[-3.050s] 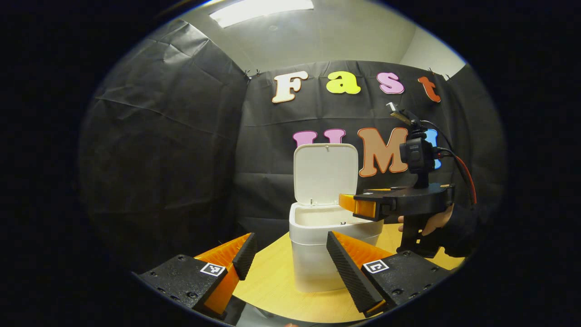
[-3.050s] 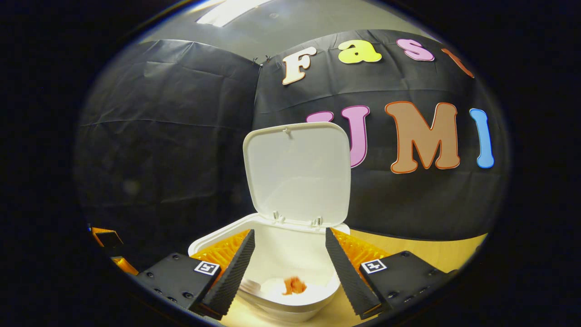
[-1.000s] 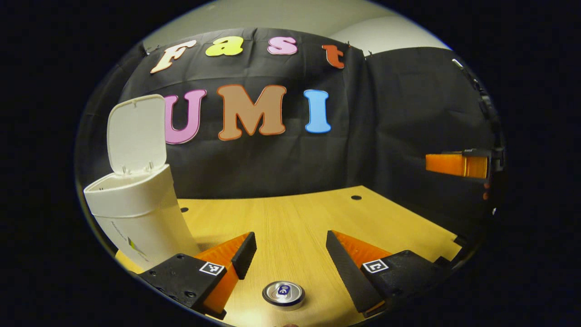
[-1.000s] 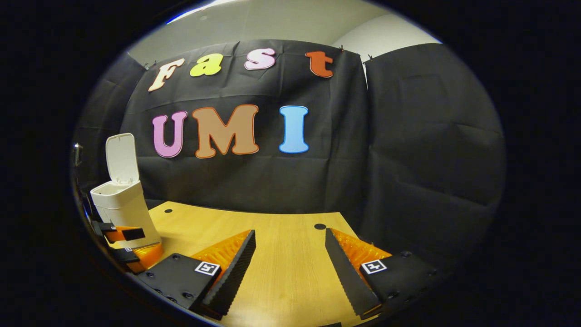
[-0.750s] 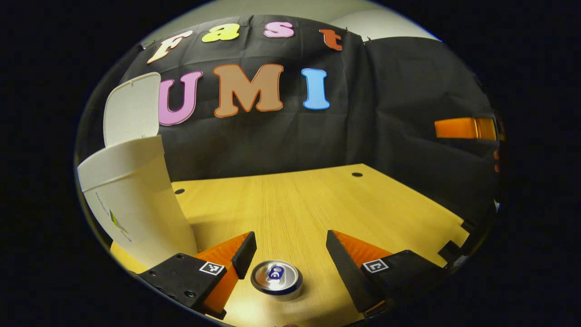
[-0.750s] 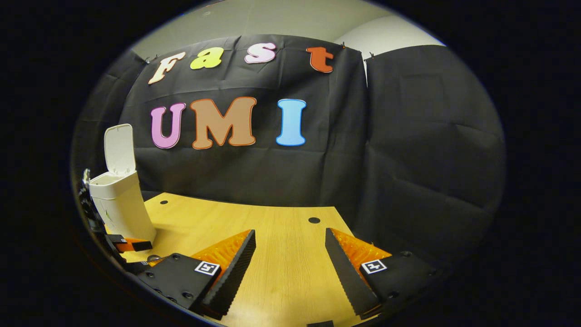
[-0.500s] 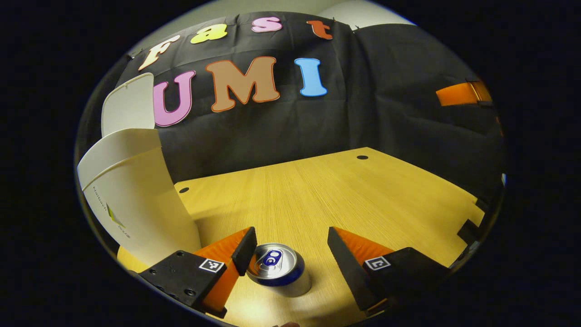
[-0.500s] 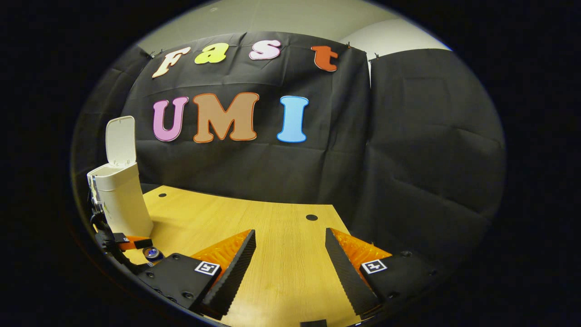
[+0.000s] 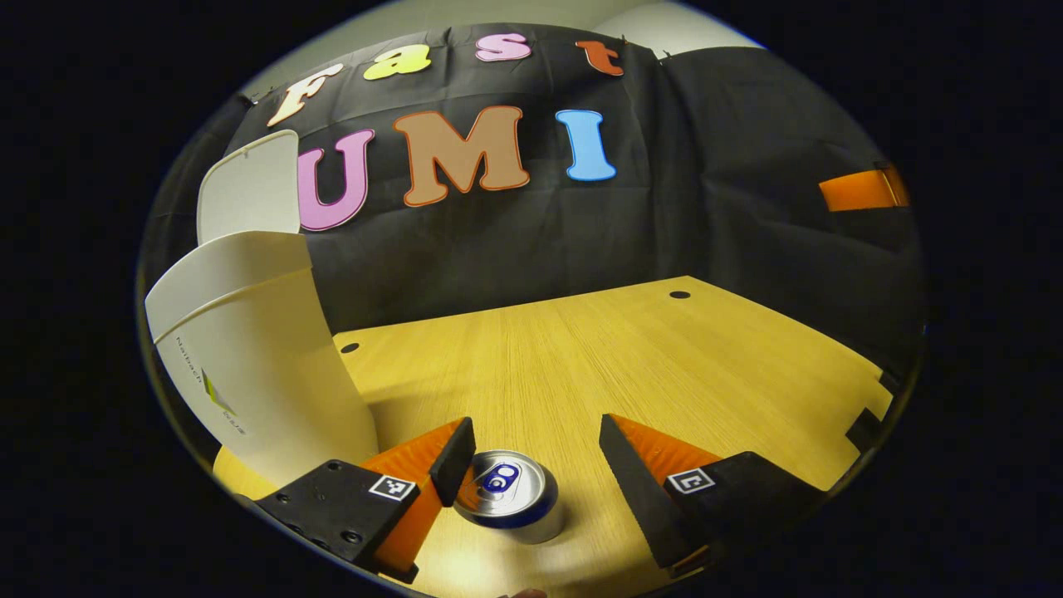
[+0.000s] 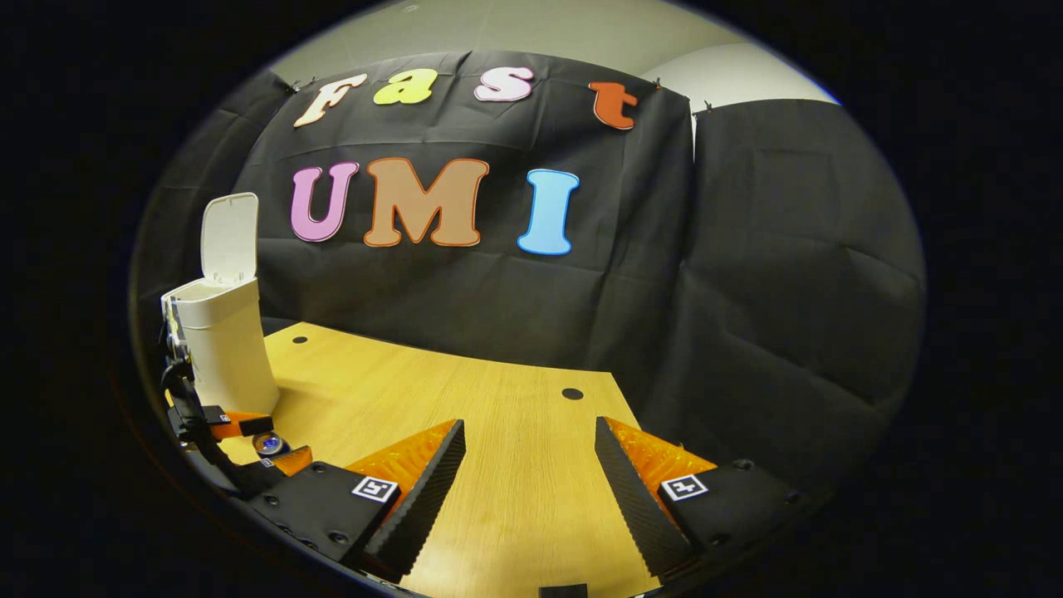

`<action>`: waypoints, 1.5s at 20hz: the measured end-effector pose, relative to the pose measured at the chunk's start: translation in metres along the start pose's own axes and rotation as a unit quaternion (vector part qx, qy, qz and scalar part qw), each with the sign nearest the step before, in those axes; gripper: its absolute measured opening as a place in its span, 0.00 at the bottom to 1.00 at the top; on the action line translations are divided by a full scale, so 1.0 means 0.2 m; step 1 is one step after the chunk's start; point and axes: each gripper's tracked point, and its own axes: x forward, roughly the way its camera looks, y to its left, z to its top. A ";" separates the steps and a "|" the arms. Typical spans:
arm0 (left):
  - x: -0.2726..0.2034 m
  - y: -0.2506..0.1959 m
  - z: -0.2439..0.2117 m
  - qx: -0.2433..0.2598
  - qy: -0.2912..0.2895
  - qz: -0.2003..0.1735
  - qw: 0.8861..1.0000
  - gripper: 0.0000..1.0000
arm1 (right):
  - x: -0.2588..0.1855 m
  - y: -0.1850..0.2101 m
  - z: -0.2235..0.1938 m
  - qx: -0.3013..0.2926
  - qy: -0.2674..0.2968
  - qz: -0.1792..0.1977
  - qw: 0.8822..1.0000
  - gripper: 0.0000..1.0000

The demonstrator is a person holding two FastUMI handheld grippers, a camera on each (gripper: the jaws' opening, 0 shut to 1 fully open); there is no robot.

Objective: Press the lid of the desktop garbage bin to open it, pick up the crumpled paper on the desktop and throw it into the bin, then pick up the pop can on the desktop and drop it into the bin, and finally close the garbage bin lid.

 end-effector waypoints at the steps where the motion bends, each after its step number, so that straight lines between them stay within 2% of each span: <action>1: 0.00 0.01 0.00 -0.003 -0.002 0.003 1.000 0.94 | 0.00 0.01 -0.01 0.000 0.002 0.001 1.000 0.99; 9: 0.02 0.06 -0.11 -0.021 0.028 0.017 0.999 0.94 | 0.03 0.04 -0.05 -0.008 0.010 0.010 1.000 0.99; 18: 0.05 0.05 -0.28 -0.036 0.070 0.013 0.997 0.94 | 0.03 0.06 -0.05 -0.018 0.014 0.008 1.000 0.99; 20: 0.05 0.05 -0.31 -0.046 0.077 0.011 0.996 0.89 | 0.03 0.06 -0.05 -0.020 0.015 0.008 1.000 0.99; 21: 0.06 0.06 -0.30 -0.049 0.074 0.009 0.996 0.80 | 0.03 0.06 -0.06 -0.021 0.016 0.007 1.000 0.99; 22: 0.04 0.05 -0.30 -0.052 0.080 0.006 0.995 0.77 | 0.03 0.06 -0.06 -0.022 0.016 0.007 1.000 0.99; 25: 0.03 0.06 -0.23 -0.054 0.066 0.007 0.996 0.75 | 0.03 0.06 -0.06 -0.021 0.015 0.010 1.000 0.99; 30: 0.03 0.16 0.10 -0.051 0.010 0.011 0.999 0.75 | 0.04 0.08 -0.07 -0.011 0.012 0.026 1.000 0.99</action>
